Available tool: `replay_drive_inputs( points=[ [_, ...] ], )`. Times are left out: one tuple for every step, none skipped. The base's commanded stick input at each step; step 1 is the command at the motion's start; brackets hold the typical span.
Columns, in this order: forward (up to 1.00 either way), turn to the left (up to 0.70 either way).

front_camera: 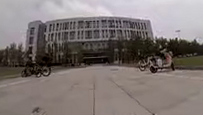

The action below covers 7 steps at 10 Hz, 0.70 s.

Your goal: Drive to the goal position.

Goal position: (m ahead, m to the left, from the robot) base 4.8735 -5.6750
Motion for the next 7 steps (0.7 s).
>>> replay_drive_inputs(
  points=[
    [0.5,0.0],
    [0.5,0.04],
    [0.5,0.12],
    [0.5,0.16],
    [0.5,0.12],
    [0.5,0.05],
    [0.5,0.02]
  ],
)
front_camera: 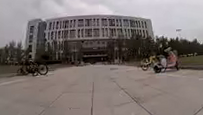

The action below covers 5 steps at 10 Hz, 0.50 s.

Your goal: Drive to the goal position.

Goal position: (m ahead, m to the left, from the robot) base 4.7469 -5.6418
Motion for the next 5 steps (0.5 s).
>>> replay_drive_inputs(
  points=[
    [0.5,0.0],
    [0.5,0.0],
    [0.5,0.0],
    [0.5,0.0],
    [0.5,0.0]
  ],
)
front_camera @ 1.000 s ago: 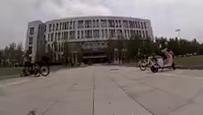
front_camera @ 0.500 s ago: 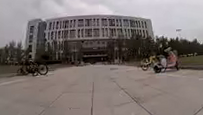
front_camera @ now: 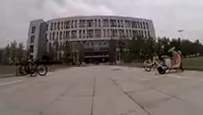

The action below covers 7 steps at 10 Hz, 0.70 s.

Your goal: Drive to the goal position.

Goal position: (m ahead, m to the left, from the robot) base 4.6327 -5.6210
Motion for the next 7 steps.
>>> replay_drive_inputs(
  points=[
    [0.5,0.0],
    [0.5,0.0],
    [0.5,0.0],
    [0.5,0.0],
    [0.5,0.0],
    [0.5,0.0],
    [0.5,-0.01]
  ],
)
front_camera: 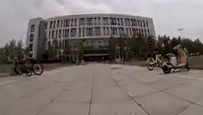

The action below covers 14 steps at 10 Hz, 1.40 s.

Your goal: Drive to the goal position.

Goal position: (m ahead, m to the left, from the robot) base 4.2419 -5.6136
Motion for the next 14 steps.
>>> replay_drive_inputs(
  points=[
    [0.5,-0.05],
    [0.5,-0.12],
    [0.5,-0.21],
    [0.5,-0.21],
    [0.5,-0.09],
    [0.5,0.0],
    [0.5,0.0],
    [0.5,0.0],
    [0.5,0.0],
    [0.5,0.0],
    [0.5,0.0],
    [0.5,0.0],
    [0.5,0.0],
    [0.5,0.0]
  ],
)
